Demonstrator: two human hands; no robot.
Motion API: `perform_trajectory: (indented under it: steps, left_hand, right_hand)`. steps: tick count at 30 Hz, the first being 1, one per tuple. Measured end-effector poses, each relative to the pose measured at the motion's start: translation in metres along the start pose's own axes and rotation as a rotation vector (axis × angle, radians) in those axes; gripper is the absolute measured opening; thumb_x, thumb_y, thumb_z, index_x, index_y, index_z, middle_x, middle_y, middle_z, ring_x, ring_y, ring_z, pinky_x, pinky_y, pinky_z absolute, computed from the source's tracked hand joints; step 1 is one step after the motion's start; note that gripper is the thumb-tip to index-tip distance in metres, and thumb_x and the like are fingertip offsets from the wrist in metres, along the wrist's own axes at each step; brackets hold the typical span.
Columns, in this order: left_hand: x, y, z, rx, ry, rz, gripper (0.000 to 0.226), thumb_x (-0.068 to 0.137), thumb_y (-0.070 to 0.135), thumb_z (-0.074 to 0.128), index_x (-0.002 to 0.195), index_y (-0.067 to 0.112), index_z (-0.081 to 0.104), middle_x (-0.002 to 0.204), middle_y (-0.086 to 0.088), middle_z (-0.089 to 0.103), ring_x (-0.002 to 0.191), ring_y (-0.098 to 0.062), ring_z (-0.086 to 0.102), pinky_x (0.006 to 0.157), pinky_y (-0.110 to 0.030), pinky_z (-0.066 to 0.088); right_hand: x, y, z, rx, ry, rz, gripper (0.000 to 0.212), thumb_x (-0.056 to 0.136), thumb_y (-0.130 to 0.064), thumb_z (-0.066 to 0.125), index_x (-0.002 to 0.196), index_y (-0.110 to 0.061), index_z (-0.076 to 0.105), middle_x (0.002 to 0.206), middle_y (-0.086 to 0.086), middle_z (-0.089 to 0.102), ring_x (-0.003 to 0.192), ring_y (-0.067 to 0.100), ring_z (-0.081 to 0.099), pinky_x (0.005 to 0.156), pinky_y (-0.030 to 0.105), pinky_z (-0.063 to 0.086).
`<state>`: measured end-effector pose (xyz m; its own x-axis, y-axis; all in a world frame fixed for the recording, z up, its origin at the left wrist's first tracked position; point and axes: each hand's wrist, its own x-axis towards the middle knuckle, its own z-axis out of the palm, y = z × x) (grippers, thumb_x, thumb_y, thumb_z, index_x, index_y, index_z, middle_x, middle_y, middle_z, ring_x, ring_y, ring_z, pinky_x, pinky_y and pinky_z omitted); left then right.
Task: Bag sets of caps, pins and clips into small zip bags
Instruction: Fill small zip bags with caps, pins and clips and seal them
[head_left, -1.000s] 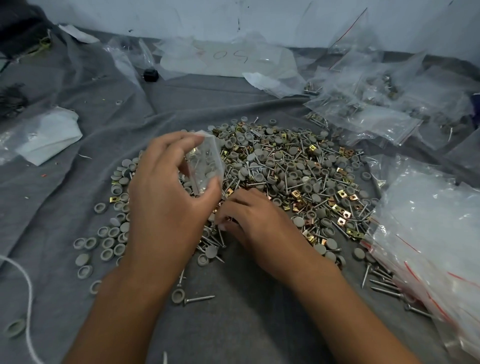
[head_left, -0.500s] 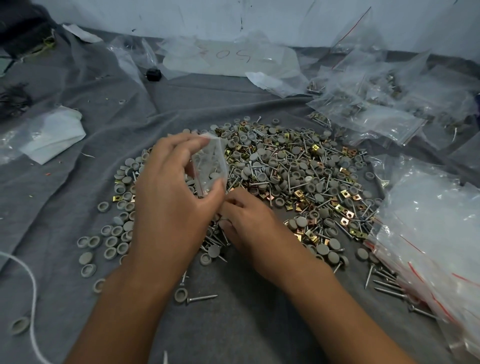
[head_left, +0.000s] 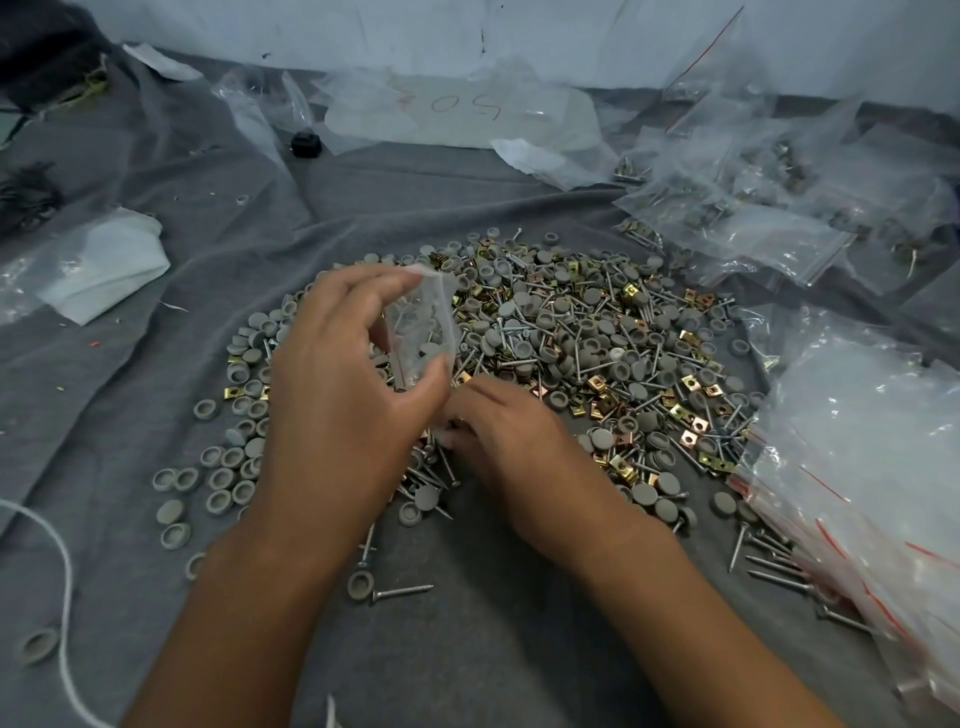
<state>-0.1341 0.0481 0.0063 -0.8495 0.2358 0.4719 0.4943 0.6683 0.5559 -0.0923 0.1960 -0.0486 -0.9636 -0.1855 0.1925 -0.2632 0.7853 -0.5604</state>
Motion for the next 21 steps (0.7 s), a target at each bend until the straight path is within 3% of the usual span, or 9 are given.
perform_trajectory:
  steps: [4,11,14,18,21]
  left_hand:
    - [0.001,-0.001,0.000,-0.002,0.007,0.003,0.052,0.078,0.017,0.079,0.126,0.013,0.063,0.121,0.002,0.058,0.093,-0.005,0.051,0.085,0.001,0.030]
    - [0.000,0.002,0.003,-0.001,-0.004,0.014,0.050,0.078,0.019,0.079,0.125,0.017,0.062,0.119,0.011,0.052,0.092,0.002,0.045,0.086,0.003,0.029]
    - [0.000,0.001,0.004,-0.005,0.003,0.021,0.050,0.078,0.019,0.079,0.125,0.016,0.062,0.118,0.013,0.050,0.091,0.004,0.043,0.086,0.004,0.028]
    - [0.000,-0.001,0.004,-0.001,-0.004,0.025,0.050,0.077,0.018,0.079,0.125,0.014,0.063,0.120,0.009,0.054,0.091,0.004,0.043,0.086,0.004,0.028]
    - [0.000,0.000,0.004,-0.007,-0.030,0.018,0.050,0.077,0.018,0.080,0.125,0.014,0.063,0.121,0.005,0.057,0.085,0.000,0.046,0.086,0.004,0.029]
  right_hand:
    - [-0.007,-0.001,-0.011,0.104,-0.048,0.004,0.005,0.099,-0.017,0.061,0.099,-0.022,0.063,0.100,-0.006,0.058,0.090,0.013,0.056,0.081,0.041,0.051]
    - [-0.018,-0.021,-0.002,-0.100,-0.170,-0.066,0.025,0.102,-0.027,0.055,0.125,-0.024,0.061,0.120,-0.004,0.055,0.107,0.017,0.055,0.086,0.035,0.050]
    - [-0.019,-0.022,-0.001,-0.090,-0.171,-0.051,0.024,0.098,-0.031,0.062,0.120,-0.023,0.061,0.118,-0.005,0.053,0.106,0.017,0.055,0.084,0.035,0.049]
    - [-0.019,-0.018,-0.003,-0.045,-0.113,-0.057,0.013,0.097,-0.028,0.065,0.108,-0.020,0.067,0.107,-0.006,0.059,0.097,0.015,0.059,0.084,0.036,0.051]
    - [-0.018,-0.008,-0.021,0.113,0.129,-0.003,0.009,0.095,-0.021,0.069,0.100,-0.018,0.075,0.097,-0.010,0.062,0.090,-0.002,0.059,0.084,0.012,0.045]
